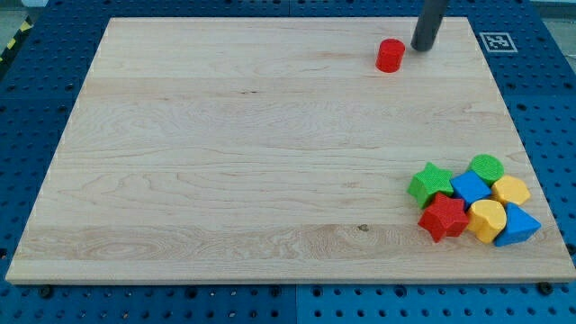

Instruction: Move the red circle into the group of blocks

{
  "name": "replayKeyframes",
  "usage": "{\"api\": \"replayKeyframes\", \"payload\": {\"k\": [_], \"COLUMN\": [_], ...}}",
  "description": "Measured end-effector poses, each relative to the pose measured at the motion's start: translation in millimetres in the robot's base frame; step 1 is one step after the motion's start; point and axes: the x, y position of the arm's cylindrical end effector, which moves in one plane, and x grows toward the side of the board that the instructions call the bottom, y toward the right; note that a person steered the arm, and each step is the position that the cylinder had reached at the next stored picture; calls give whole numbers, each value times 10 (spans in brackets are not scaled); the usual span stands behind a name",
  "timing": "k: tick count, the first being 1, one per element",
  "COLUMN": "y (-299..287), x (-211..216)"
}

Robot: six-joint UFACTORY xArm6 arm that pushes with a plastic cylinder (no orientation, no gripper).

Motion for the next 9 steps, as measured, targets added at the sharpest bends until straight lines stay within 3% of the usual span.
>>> {"api": "replayKeyframes", "payload": {"k": [1,3,5,6,7,8,9], "y": [-206,-262,-671,-1085,-989,-372,-247], "x": [-184,902,2,8,643,1294,1296]}}
